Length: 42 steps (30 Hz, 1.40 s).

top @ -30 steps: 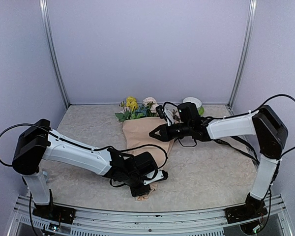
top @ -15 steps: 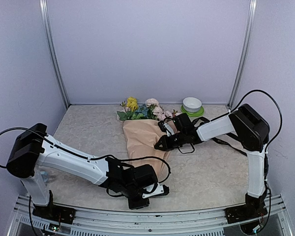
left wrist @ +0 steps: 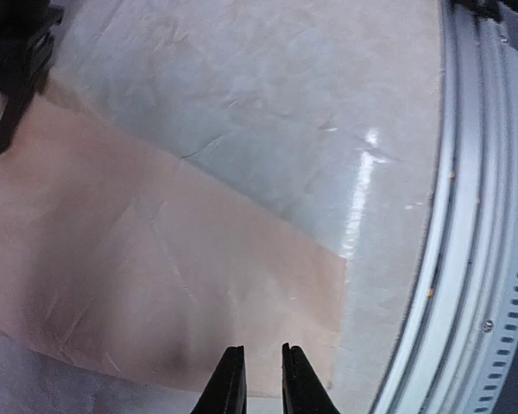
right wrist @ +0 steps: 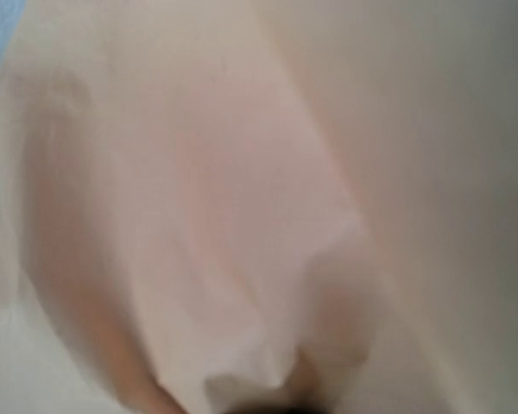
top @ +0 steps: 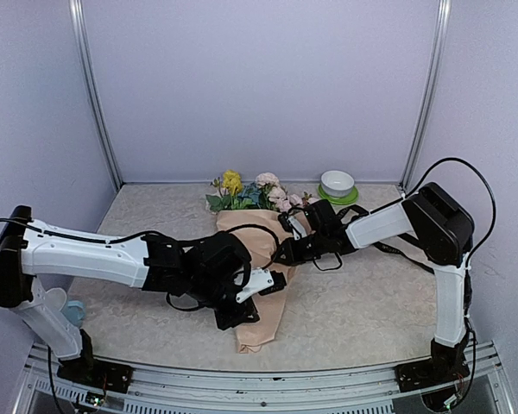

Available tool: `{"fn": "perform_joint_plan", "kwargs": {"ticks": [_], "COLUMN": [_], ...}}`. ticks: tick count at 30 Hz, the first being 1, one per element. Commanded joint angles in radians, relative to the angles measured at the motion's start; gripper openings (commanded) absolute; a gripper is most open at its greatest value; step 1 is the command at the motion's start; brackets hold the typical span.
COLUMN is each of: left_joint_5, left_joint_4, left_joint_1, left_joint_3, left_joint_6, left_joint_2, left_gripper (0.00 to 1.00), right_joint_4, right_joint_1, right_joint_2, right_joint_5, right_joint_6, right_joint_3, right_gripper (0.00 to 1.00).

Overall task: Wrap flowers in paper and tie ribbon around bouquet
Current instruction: Press the fold line on the folded wrapping paper.

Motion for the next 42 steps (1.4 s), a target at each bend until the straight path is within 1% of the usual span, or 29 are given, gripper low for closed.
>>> {"fn": "perform_joint_plan", "kwargs": {"ticks": [1, 4, 8, 11, 13, 16, 18, 21, 24, 26, 28, 31, 33, 36, 38, 42], "left_joint_5": [-0.094, -0.101, -0.052, -0.003, 0.044, 0.041, 0.034, 0.042, 0.061, 0.033, -0.003, -0.092, -0.104, -0.103, -0.103, -0.08], "left_joint_4": [-0.051, -0.053, -0.073, -0.131, -0.158, -0.177, -0.197, -0.164, -0.07, 0.003, 0.017, -0.013, -0.041, -0.054, -0.087, -0.12], "left_joint_1": [0.017, -0.02, -0.084, -0.124, -0.147, -0.173, -0.171, -0.155, -0.107, -0.066, -0.027, -0.022, -0.042, -0.079, -0.086, -0.081], "left_joint_3": [0.008, -0.016, -0.043, -0.053, -0.051, -0.034, -0.002, 0.042, 0.042, 0.024, 0.045, 0.108, 0.142, 0.153, 0.175, 0.195], "left_joint_6": [0.002, 0.012, 0.018, 0.006, 0.0, -0.002, 0.004, 0.016, 0.026, 0.011, -0.008, -0.021, -0.004, 0.028, 0.025, 0.039], "left_joint_2": [0.133, 0.184, 0.213, 0.249, 0.251, 0.217, 0.189, 0.13, 0.062, 0.055, 0.097, 0.2, 0.269, 0.336, 0.395, 0.409], "left_gripper": [0.16, 0.17, 0.17, 0.17, 0.17, 0.17, 0.18, 0.18, 0.18, 0.18, 0.17, 0.17, 0.17, 0.18, 0.18, 0.2], "right_joint_4": [-0.037, -0.038, -0.039, -0.039, -0.039, -0.039, -0.039, -0.039, -0.044, -0.044, -0.044, -0.047, -0.048, -0.048, -0.049, -0.045], "right_joint_1": [-0.006, -0.006, -0.005, -0.005, -0.005, -0.005, -0.004, -0.004, -0.003, -0.003, -0.003, -0.003, -0.002, -0.001, 0.0, 0.002], "right_joint_2": [-0.017, -0.012, -0.01, -0.014, -0.017, -0.021, -0.021, -0.021, -0.026, -0.03, -0.032, -0.03, -0.029, -0.027, -0.028, -0.03], "right_joint_5": [0.02, 0.018, 0.019, 0.02, 0.022, 0.024, 0.025, 0.023, 0.027, 0.028, 0.031, 0.033, 0.031, 0.033, 0.035, 0.037], "right_joint_6": [0.007, 0.022, 0.036, 0.035, 0.034, 0.033, 0.033, 0.033, 0.033, 0.033, 0.033, 0.032, 0.034, 0.036, 0.037, 0.039], "right_joint_3": [-0.016, -0.013, -0.013, -0.013, -0.013, -0.013, -0.013, -0.013, -0.015, -0.018, -0.02, -0.02, -0.02, -0.02, -0.024, -0.025], "right_gripper": [0.16, 0.16, 0.17, 0.17, 0.17, 0.17, 0.17, 0.18, 0.18, 0.18, 0.18, 0.18, 0.18, 0.18, 0.18, 0.18]}}
